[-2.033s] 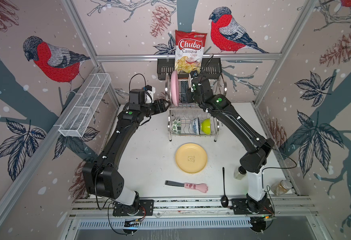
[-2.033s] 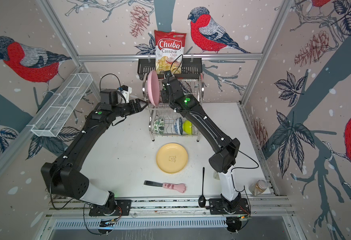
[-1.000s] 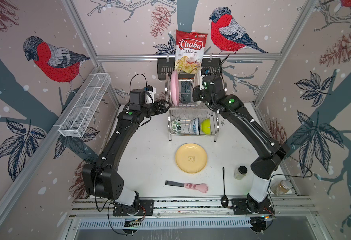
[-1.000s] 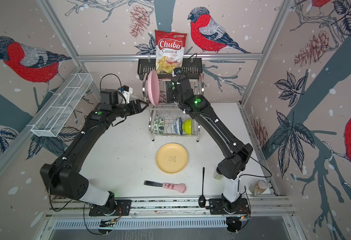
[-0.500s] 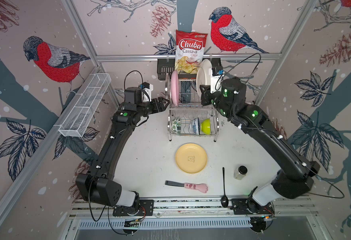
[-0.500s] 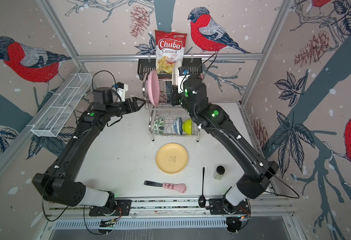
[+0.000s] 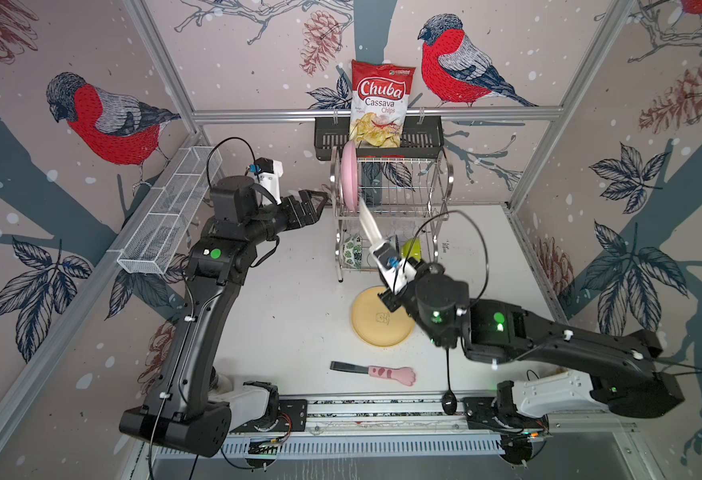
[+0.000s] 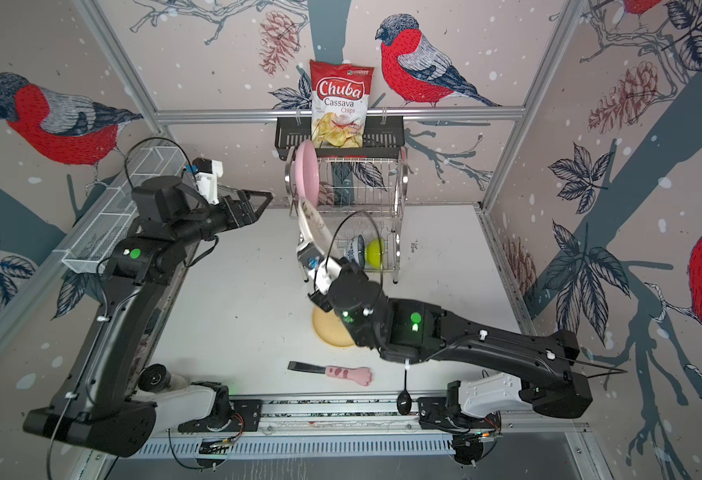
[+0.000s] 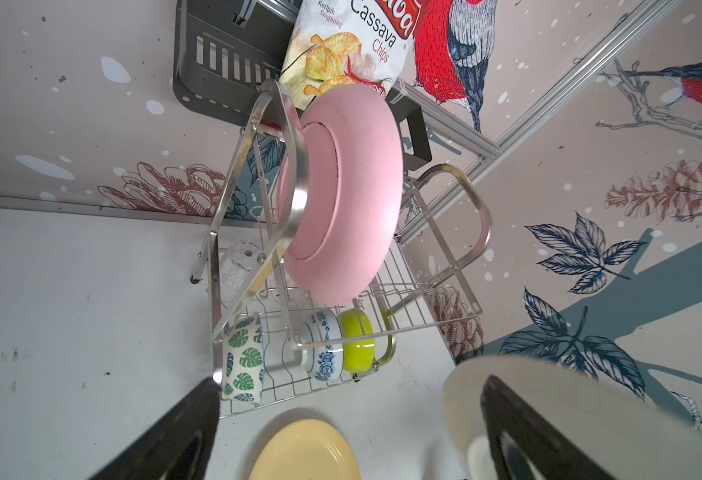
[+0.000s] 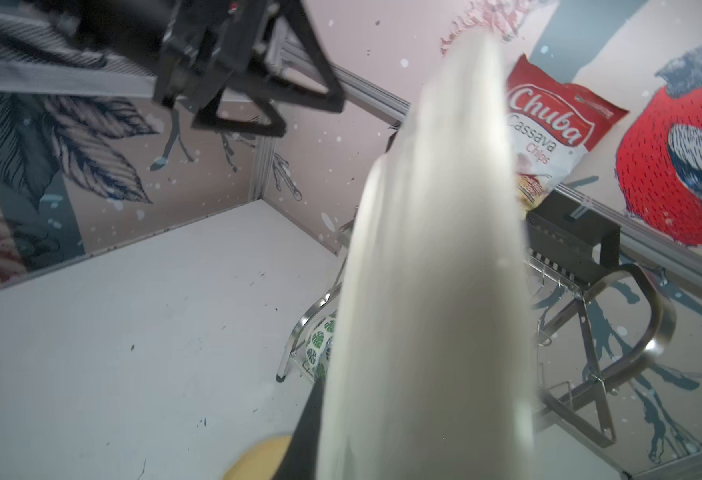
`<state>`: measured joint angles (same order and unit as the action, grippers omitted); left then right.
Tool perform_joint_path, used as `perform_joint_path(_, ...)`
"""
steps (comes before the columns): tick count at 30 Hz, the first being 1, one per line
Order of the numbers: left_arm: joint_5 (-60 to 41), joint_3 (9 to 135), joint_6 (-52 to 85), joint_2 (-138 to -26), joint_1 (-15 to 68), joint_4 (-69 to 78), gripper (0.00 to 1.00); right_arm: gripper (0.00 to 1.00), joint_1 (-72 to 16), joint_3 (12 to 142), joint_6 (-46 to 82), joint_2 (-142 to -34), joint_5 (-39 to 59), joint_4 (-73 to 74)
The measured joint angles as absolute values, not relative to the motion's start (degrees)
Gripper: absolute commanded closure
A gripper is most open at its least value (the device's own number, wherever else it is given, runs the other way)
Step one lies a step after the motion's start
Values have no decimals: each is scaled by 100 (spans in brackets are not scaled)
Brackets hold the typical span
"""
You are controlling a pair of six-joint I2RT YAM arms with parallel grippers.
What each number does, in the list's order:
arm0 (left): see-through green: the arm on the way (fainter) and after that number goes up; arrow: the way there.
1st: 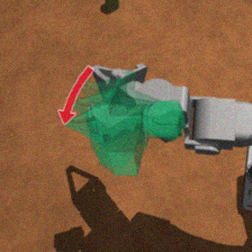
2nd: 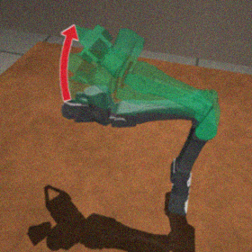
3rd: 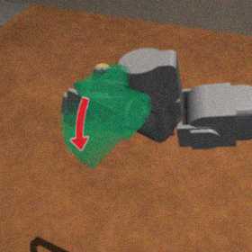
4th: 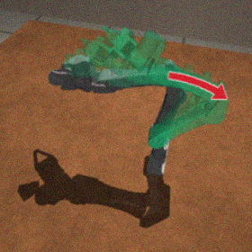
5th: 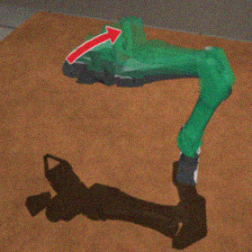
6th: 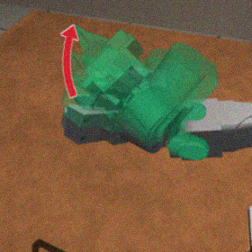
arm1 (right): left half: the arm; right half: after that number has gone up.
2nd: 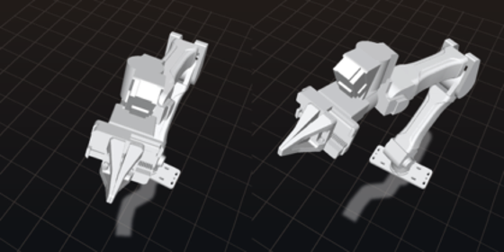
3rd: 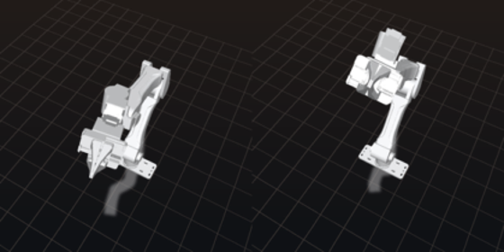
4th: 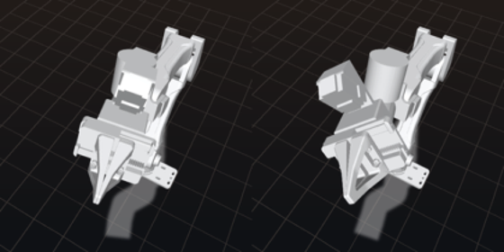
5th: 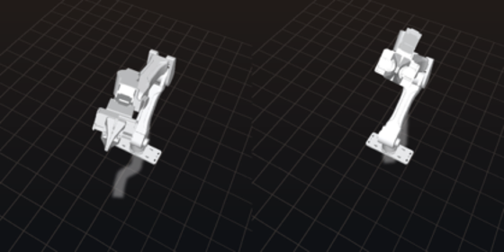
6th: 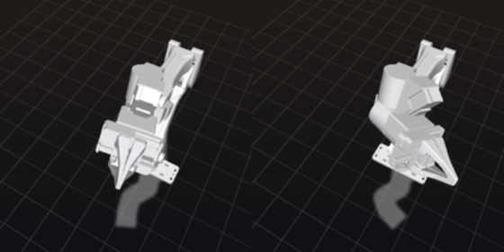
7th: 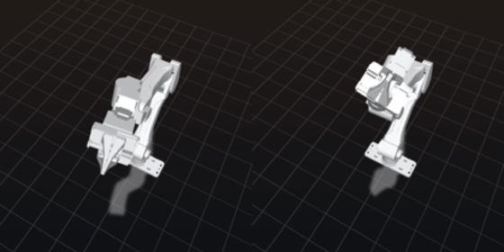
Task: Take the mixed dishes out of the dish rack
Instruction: 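Pull the white plate toward the robot with right gripper while left reaches toward it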
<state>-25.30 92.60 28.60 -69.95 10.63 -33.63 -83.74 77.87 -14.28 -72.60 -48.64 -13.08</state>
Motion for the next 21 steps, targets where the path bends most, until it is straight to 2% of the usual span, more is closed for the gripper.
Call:
perform_joint_path(4,-2696,9231,3013,-6766,1063,-3542,3,100,-8921,7367,-2040,-7428,-5728,-982)
perform_joint_path(9,-2987,9041,3155,-6499,1074,-3900,3,100,-9190,7238,-2410,-7885,-6405,-915)
perform_joint_path(16,-2867,8639,3103,-6375,1437,-4694,5,100,-9144,7236,-2714,-8241,-6556,-792)
perform_joint_path(21,-2873,8359,3107,-6571,1793,-4781,14,100,-8938,7231,-3028,-8449,-6488,-821)
